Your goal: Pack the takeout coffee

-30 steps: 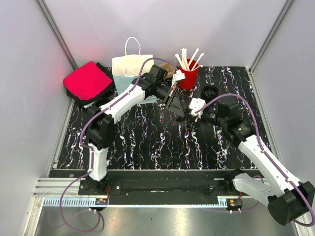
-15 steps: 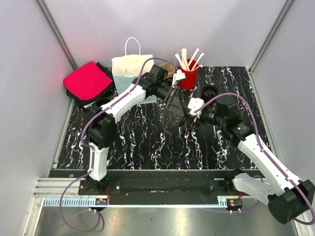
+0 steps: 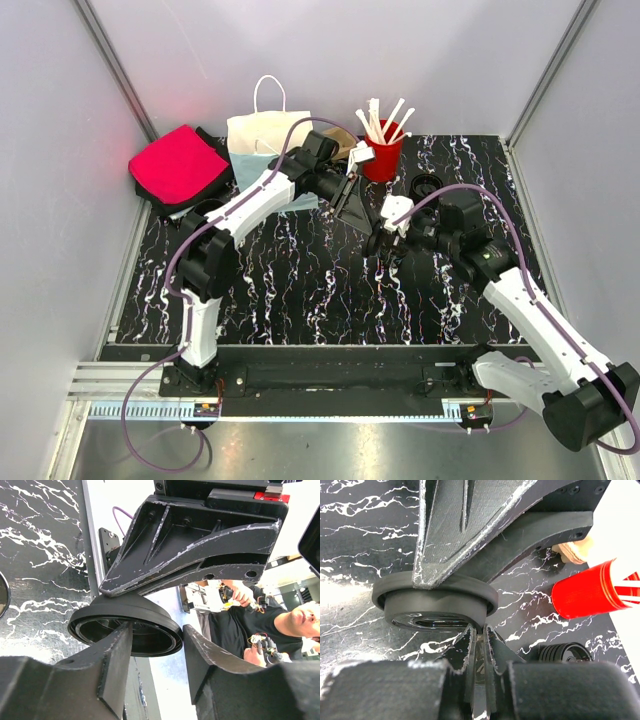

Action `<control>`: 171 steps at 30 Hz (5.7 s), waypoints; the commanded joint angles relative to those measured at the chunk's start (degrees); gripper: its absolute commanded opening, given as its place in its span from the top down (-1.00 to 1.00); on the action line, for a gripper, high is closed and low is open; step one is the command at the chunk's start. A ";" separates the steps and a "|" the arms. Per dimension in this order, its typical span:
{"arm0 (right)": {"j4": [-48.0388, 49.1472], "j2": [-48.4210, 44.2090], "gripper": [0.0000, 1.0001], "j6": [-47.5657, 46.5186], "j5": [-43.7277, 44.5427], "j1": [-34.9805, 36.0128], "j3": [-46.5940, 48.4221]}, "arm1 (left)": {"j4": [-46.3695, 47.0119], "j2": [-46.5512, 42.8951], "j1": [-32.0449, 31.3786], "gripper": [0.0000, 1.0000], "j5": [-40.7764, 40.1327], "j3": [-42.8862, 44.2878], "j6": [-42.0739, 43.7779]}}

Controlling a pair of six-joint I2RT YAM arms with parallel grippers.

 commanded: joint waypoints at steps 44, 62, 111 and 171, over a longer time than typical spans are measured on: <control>4.87 2.19 1.00 1.42 15.74 4.26 2.17 | 54.52 -6.47 0.73 1.00 -7.54 -19.18 -38.71; 1.61 -3.35 -0.08 -6.23 8.70 4.26 2.08 | 118.68 -1.72 3.81 1.00 -8.41 -24.54 -89.95; -7.26 7.64 0.19 -6.94 0.00 4.17 23.17 | 119.30 -9.02 3.72 1.00 -9.64 -28.76 -90.31; -58.41 37.42 0.98 -4.31 15.21 -9.36 48.92 | 29.72 -22.72 1.18 -0.98 -66.33 -33.85 5.23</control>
